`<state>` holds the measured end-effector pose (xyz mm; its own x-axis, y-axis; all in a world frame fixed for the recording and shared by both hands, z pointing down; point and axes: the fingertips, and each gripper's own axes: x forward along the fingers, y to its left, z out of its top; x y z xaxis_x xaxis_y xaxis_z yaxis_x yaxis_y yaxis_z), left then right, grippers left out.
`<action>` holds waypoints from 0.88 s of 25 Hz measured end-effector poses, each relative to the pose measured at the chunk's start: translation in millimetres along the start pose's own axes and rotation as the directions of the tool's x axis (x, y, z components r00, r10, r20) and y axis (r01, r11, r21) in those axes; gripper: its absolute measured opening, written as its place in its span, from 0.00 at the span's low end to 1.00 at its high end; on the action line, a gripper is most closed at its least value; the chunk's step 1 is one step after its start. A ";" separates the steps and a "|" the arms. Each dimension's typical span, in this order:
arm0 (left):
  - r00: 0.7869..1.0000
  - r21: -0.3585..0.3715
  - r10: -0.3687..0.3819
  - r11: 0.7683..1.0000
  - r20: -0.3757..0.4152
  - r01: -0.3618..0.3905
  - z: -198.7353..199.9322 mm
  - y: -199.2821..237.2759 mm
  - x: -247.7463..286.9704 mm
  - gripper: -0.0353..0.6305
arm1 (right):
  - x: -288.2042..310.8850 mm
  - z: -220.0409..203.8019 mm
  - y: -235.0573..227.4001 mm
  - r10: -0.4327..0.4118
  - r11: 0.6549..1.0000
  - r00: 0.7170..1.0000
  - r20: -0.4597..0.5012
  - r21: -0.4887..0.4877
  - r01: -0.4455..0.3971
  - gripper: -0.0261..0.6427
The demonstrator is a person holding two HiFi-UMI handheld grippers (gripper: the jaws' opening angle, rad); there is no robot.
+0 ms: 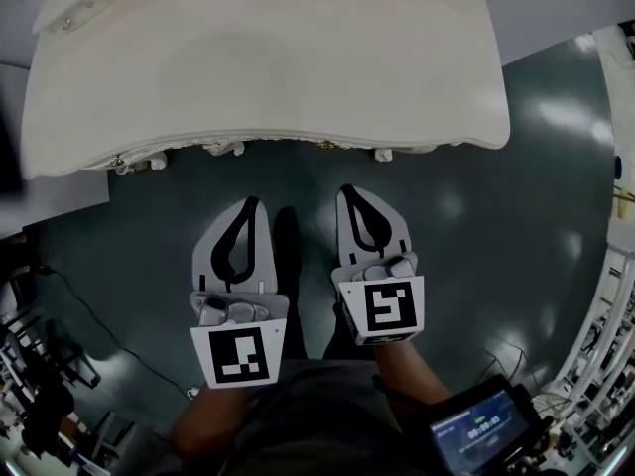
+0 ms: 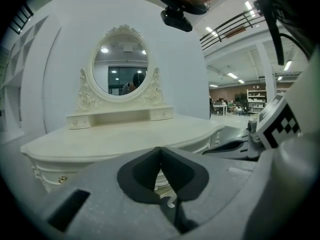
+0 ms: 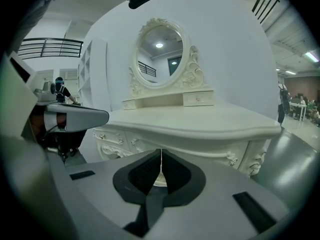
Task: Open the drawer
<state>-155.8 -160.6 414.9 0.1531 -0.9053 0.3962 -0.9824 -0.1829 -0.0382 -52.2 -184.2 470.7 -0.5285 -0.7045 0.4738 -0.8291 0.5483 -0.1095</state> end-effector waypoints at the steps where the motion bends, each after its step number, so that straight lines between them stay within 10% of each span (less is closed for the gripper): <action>1: 1.000 0.001 -0.006 1.000 -0.004 0.006 -6.0 1.2 6.4 0.08 | 7.4 -5.5 -2.7 -0.006 1.000 1.000 -0.003 0.004 0.006 0.06; 5: 1.000 0.005 -0.029 1.000 -0.011 0.029 0.4 -0.1 5.5 0.08 | 7.4 3.8 -5.3 -0.024 1.000 1.000 0.014 0.013 0.024 0.08; 8: 0.999 -0.004 -0.033 0.999 -0.018 0.033 3.7 1.5 3.2 0.08 | 8.5 9.8 -7.2 -0.044 0.999 0.999 0.016 0.027 0.043 0.26; 22: 0.999 -0.012 -0.039 0.999 -0.024 0.039 16.7 3.9 -4.1 0.08 | 14.7 17.1 -18.1 -0.092 0.995 0.996 -0.013 0.037 0.092 0.28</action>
<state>-158.5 -164.0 397.8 0.1887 -0.8879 0.4196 -0.9769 -0.2134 -0.0122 -48.1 -212.2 464.6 -0.4480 -0.7460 0.4927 -0.8804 0.4641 -0.0977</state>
